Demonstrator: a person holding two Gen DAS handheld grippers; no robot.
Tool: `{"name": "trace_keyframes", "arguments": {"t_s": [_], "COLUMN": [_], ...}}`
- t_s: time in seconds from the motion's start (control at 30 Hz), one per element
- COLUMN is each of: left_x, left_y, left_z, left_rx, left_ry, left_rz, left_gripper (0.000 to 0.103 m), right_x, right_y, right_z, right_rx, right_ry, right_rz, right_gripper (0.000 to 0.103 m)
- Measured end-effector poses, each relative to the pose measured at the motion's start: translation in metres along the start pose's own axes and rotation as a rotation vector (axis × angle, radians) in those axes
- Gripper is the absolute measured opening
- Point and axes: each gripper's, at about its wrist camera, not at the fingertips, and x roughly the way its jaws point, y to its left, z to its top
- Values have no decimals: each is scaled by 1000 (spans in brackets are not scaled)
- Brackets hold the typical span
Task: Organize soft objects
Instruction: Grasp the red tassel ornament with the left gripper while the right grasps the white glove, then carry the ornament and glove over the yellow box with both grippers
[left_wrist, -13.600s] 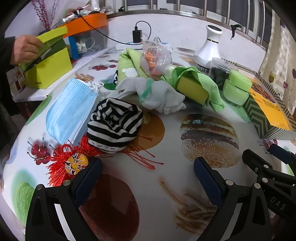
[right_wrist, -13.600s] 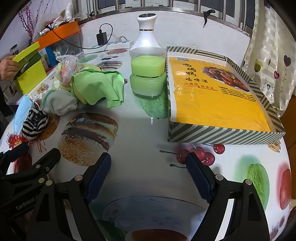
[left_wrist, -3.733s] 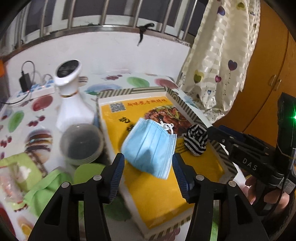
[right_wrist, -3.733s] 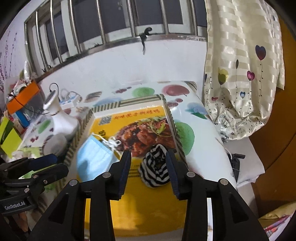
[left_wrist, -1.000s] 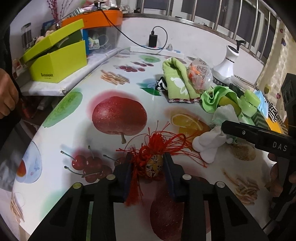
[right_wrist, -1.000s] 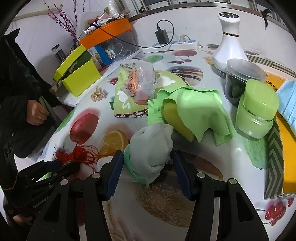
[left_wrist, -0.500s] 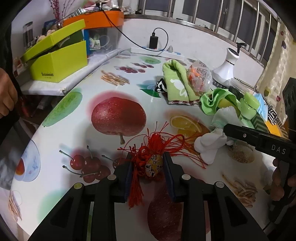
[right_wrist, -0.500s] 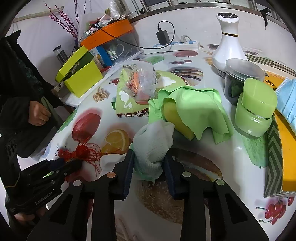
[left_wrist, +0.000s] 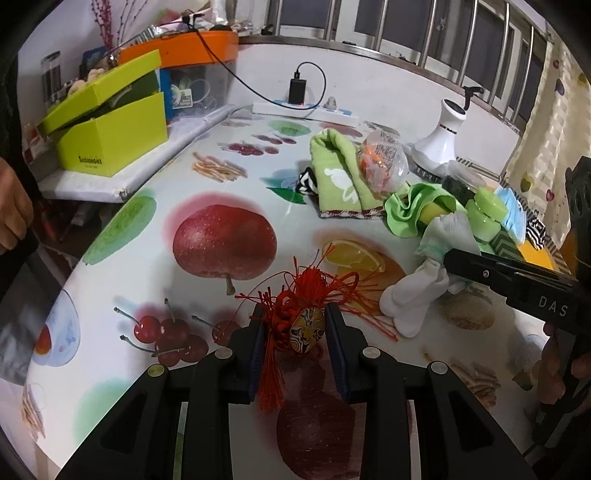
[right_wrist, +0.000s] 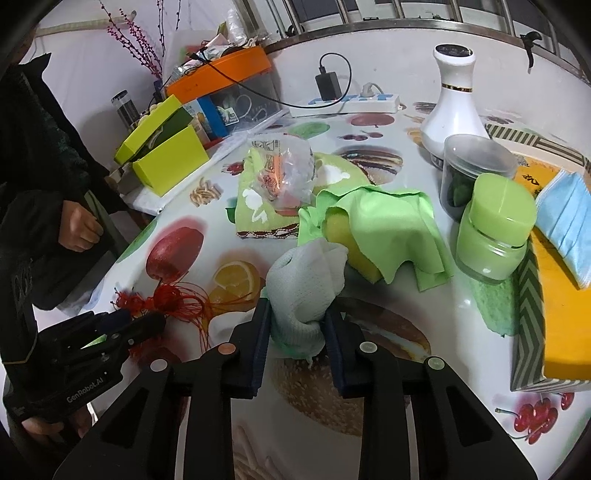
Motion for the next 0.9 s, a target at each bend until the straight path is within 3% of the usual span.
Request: {"name": "trace_keyframes", "arguments": {"t_s": [0.4, 0.9], "left_x": [-20, -19], "left_y": [-26, -99], "left_z": [26, 62], "left_rx": [57, 168], "left_ry": [-68, -121], "left_rz": [-34, -161], "left_gripper": [29, 29], "right_x": [-36, -87], "right_y": [-7, -47], "right_z": [9, 20], "right_rx": [-3, 51], "right_ry": [-81, -169], "right_rz": [-51, -159], "right_gripper": [29, 29]}}
